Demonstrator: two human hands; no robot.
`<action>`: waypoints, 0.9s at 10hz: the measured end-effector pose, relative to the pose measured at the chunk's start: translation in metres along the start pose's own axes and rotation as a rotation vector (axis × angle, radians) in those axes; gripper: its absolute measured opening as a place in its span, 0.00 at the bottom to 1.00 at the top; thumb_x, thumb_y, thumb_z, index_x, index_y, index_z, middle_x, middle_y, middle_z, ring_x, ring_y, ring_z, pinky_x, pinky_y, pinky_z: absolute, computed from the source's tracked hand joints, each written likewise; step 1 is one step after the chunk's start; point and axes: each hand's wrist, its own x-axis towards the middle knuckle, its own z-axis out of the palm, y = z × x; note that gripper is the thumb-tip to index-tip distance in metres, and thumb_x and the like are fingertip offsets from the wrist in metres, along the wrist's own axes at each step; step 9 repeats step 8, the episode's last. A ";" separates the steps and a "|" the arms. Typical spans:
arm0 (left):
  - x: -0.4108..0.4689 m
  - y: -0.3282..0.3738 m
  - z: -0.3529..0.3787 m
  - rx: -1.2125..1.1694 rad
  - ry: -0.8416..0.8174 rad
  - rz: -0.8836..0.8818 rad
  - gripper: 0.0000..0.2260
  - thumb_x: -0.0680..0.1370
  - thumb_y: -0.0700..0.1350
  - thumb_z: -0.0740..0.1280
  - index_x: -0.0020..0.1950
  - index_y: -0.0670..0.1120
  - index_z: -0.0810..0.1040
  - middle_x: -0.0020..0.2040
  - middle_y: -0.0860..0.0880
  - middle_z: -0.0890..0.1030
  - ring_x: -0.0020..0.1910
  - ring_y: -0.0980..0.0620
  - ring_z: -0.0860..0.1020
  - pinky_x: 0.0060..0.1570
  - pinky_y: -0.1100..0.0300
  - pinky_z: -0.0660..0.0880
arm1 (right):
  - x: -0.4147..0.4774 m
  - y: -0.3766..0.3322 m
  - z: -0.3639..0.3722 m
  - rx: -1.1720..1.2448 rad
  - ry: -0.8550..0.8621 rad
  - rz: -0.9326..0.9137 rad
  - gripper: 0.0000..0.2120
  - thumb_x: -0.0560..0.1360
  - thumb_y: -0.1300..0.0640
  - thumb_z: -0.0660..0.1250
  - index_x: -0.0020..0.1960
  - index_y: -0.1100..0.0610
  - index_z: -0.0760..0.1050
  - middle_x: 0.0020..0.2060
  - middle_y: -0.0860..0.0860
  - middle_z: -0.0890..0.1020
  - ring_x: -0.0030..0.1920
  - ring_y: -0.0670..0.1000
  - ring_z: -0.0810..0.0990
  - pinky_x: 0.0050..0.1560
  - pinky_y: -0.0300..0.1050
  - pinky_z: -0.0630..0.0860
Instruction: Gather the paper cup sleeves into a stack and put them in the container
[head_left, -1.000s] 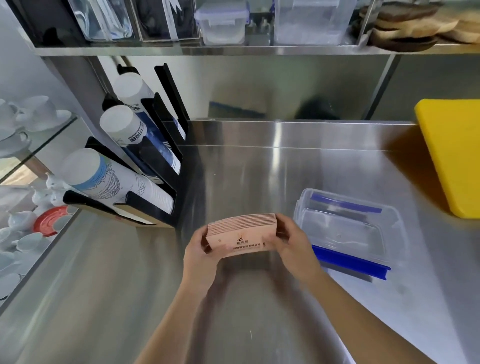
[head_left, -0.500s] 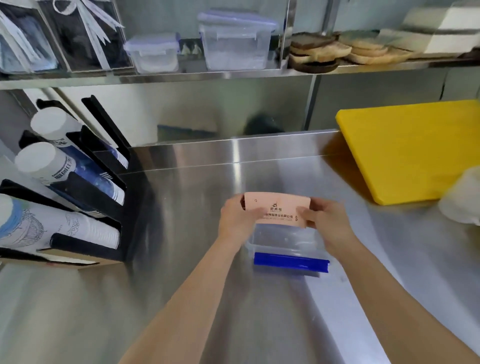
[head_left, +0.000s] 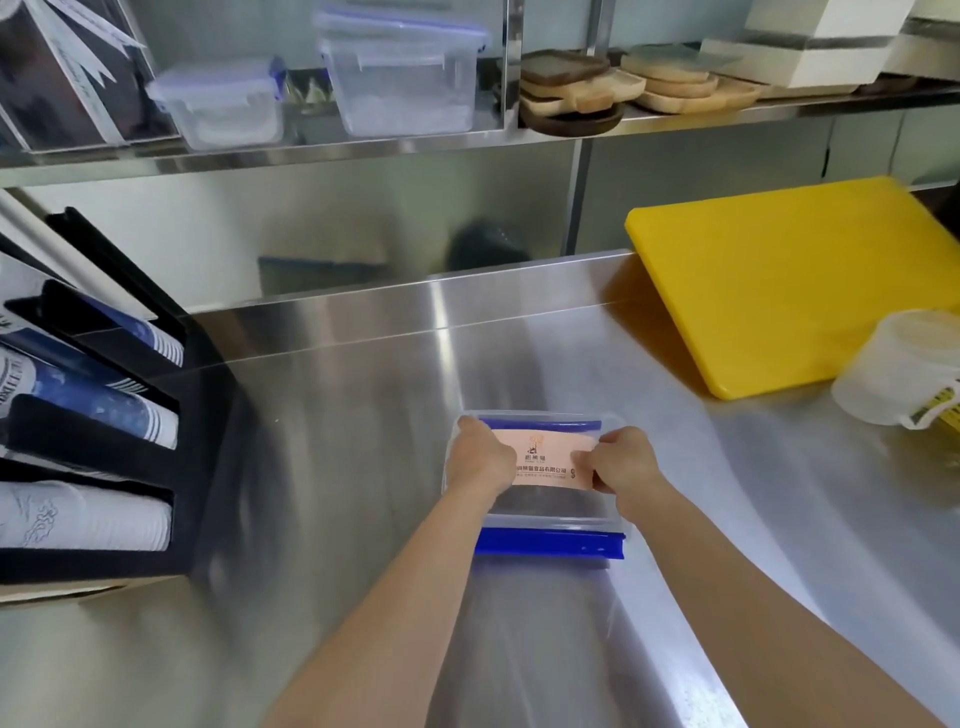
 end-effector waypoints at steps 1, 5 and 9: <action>0.003 -0.003 0.008 0.022 -0.012 -0.061 0.25 0.75 0.36 0.61 0.69 0.47 0.57 0.50 0.46 0.79 0.44 0.51 0.76 0.33 0.62 0.72 | 0.008 0.003 0.005 -0.043 0.023 0.015 0.10 0.74 0.63 0.65 0.54 0.61 0.68 0.44 0.55 0.76 0.42 0.54 0.76 0.43 0.45 0.76; 0.008 -0.006 0.016 0.192 0.090 -0.043 0.19 0.79 0.40 0.56 0.70 0.45 0.58 0.43 0.50 0.76 0.38 0.54 0.73 0.38 0.63 0.70 | 0.026 0.014 0.020 -0.188 0.078 0.010 0.15 0.73 0.60 0.67 0.58 0.59 0.70 0.49 0.57 0.80 0.41 0.53 0.77 0.44 0.45 0.76; -0.004 0.012 -0.004 0.386 0.050 0.051 0.16 0.74 0.42 0.63 0.61 0.43 0.65 0.57 0.44 0.77 0.45 0.47 0.72 0.39 0.55 0.70 | 0.007 -0.001 0.007 -0.293 0.078 -0.109 0.19 0.74 0.55 0.65 0.61 0.58 0.63 0.47 0.55 0.76 0.43 0.53 0.75 0.42 0.45 0.75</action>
